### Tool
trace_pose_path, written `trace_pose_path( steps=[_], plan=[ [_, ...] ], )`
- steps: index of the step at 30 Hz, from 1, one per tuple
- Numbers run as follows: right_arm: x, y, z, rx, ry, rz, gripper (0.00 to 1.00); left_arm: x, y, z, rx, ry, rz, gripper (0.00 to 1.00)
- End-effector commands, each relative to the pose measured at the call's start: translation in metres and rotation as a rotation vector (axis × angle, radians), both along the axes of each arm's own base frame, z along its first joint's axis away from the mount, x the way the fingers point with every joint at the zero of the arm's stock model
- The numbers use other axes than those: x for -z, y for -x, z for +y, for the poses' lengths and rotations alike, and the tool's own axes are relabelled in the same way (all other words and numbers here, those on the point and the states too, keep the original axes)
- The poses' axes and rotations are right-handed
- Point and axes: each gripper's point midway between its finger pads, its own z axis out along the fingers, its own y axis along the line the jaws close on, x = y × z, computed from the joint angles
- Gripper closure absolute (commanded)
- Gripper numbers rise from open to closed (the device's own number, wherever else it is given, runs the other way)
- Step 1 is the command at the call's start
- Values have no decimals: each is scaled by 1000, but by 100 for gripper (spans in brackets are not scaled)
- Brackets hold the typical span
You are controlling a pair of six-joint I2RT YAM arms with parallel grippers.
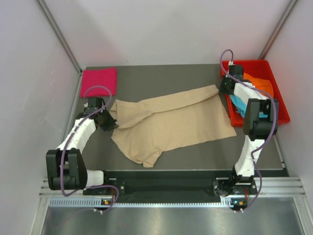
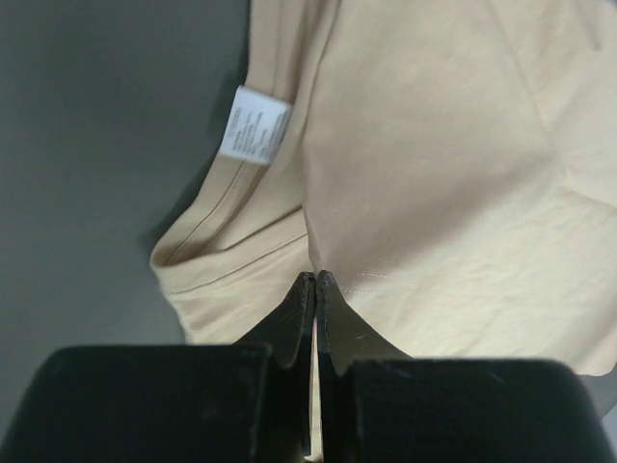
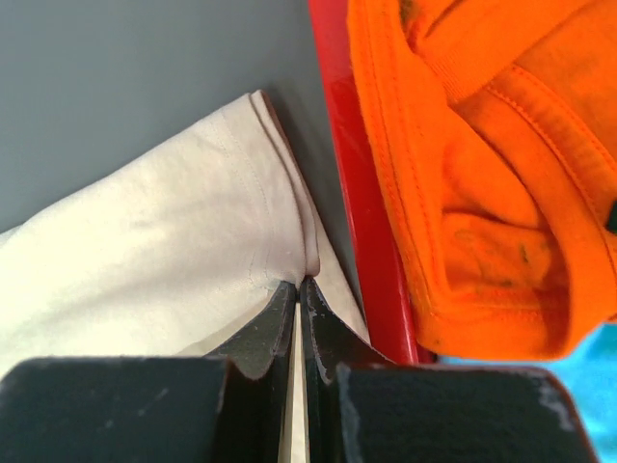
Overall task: Fold and stack the t-shirts
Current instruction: Fold the tshirt
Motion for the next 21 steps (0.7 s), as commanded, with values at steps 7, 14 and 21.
trace_pose_path(
  steps=[7,14,21],
  plan=[
    [-18,0,-9,27,61,-38,100,19,21,-7,43,14,44,100],
    [-38,2,15,-14,59,-27,81,17,27,-20,96,67,53,50],
    [-65,46,59,-69,9,-4,61,-10,-25,29,20,-121,-9,40]
  ],
)
